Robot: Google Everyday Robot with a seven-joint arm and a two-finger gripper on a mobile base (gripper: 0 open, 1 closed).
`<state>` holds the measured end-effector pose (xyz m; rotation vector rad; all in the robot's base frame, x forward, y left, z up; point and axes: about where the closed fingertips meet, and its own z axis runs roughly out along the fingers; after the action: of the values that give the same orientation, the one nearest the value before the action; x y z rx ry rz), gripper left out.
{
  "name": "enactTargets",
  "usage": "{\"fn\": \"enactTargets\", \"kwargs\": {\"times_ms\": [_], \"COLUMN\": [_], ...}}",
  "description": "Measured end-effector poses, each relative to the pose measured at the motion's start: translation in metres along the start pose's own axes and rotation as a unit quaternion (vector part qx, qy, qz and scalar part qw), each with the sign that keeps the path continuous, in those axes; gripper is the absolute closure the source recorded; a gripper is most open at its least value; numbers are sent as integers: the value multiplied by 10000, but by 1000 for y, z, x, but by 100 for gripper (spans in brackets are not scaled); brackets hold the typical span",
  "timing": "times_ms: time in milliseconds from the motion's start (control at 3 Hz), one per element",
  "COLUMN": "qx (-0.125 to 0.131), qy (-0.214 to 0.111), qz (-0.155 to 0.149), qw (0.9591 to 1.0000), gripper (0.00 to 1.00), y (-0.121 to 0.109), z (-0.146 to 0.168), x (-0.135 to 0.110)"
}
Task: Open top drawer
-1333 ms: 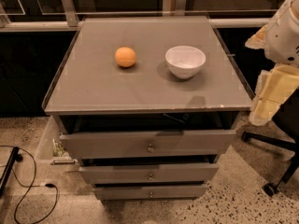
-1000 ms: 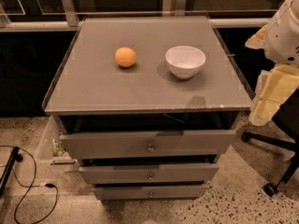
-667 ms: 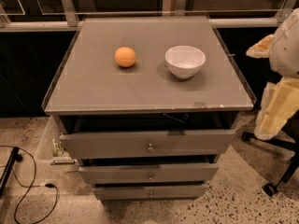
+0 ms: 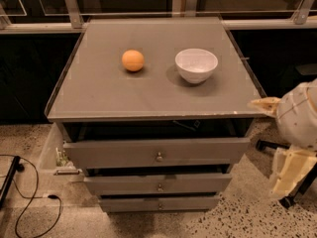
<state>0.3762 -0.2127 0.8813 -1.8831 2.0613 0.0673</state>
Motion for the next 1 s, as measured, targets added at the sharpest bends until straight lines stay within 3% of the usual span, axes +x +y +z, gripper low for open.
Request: {"fn": "enactTargets", "kwargs": {"times_ms": [333,1000], "qx": [32,160], "qy": [-307,-296], "qz": [-346,-522], "qw": [9989,9981], "gripper": [0,0], "y": [6,0], "z": [53,54], "x": [20,20]}}
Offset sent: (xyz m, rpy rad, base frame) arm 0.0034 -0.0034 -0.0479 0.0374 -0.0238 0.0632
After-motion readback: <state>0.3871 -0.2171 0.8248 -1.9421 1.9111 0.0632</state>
